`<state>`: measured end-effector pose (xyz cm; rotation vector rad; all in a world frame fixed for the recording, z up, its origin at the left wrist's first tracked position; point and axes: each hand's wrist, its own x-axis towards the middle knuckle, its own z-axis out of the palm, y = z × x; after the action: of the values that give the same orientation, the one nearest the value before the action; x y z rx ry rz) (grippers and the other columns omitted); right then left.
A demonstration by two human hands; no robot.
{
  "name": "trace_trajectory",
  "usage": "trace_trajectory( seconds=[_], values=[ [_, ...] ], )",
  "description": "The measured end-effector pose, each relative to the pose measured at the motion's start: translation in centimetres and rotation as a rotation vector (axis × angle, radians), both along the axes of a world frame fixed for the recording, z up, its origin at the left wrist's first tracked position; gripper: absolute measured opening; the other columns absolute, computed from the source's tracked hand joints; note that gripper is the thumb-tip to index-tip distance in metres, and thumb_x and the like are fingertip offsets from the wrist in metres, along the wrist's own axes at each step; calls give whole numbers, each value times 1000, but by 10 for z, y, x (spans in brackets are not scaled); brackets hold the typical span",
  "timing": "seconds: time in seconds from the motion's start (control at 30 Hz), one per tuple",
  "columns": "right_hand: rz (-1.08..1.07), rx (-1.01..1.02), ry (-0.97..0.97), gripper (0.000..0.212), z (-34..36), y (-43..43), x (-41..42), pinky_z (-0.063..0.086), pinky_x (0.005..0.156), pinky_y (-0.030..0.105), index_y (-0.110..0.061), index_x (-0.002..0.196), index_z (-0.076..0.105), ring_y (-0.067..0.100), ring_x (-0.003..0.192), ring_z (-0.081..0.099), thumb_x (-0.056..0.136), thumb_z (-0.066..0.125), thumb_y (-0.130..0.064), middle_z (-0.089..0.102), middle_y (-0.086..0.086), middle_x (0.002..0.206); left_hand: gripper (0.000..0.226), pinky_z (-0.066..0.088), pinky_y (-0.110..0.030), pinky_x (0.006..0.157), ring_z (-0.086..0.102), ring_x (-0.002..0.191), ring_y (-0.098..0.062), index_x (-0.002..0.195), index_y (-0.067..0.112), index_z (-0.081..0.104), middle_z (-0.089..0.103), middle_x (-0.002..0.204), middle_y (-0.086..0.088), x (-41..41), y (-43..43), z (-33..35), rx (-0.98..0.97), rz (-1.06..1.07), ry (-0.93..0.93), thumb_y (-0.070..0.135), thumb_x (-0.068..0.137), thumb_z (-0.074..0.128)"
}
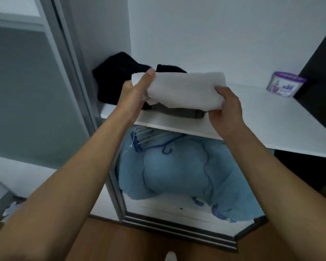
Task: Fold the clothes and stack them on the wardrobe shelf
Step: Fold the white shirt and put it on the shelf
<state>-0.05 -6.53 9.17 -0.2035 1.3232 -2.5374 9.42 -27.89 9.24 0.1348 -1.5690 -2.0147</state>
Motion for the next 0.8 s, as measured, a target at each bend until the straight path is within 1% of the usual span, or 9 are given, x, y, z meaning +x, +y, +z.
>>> trace_trajectory(
  seconds=[0.1,0.2,0.3,0.37,0.47,0.53,0.6,0.73,0.8],
  values=[
    [-16,-134,88,21,28,-21,-47,56,67,26,-13,73,78,17,78,69,85,64,-5,73,4,83,18,56,-34,70,73,90,-24,87,13,75,77,92,-8,-50,-14,40,-52,13,132,30,85,74],
    [-54,-173,187,25,46,-35,-104,53,65,26,-15,66,77,14,72,67,83,61,-6,69,1,76,21,55,-36,84,72,101,-26,88,15,80,77,102,-10,-101,-33,68,-127,42,170,34,83,74],
    [-117,192,161,16,25,-42,-164,48,67,29,-6,86,75,19,77,62,81,62,-14,65,6,82,37,54,-39,97,72,101,-22,99,15,77,77,104,-4,-145,-59,57,-296,85,-107,46,83,68],
    [-21,594,117,34,-7,-38,-194,47,83,36,-7,110,70,21,93,63,90,62,-33,69,7,104,62,51,-40,101,70,101,-20,110,14,72,75,109,-1,-165,-70,37,-394,92,-444,64,75,66],
    [78,829,51,60,-40,-39,-217,46,89,38,-13,103,71,17,93,65,88,52,-67,72,2,99,58,54,-26,79,69,80,-10,91,11,73,72,87,9,-194,-80,13,-441,168,-583,67,75,67],
    [-29,814,77,48,-42,-50,-230,50,73,31,-13,80,71,17,75,63,86,62,-60,69,1,79,39,44,-18,56,61,60,-10,77,13,64,62,69,4,-212,-85,12,-549,245,-575,52,82,70],
    [-111,822,163,36,-40,-64,-239,43,53,23,-12,64,64,16,58,54,85,72,-40,59,0,62,32,39,-15,46,55,56,-13,72,12,60,57,66,0,-223,-90,15,-701,275,-578,39,87,68],
    [-310,782,316,31,-32,-77,-254,34,48,21,-16,57,56,2,44,41,85,66,-22,48,-11,47,37,37,-28,56,47,58,-20,63,13,51,45,59,-3,-237,-111,24,-807,468,-528,39,85,65],
    [-259,922,320,26,-31,-80,-254,39,55,25,-17,57,60,9,54,52,82,67,-19,54,-7,51,32,44,-31,60,57,68,-26,70,14,61,58,67,-6,-241,-112,19,-939,439,-656,43,83,68]
  ],
)
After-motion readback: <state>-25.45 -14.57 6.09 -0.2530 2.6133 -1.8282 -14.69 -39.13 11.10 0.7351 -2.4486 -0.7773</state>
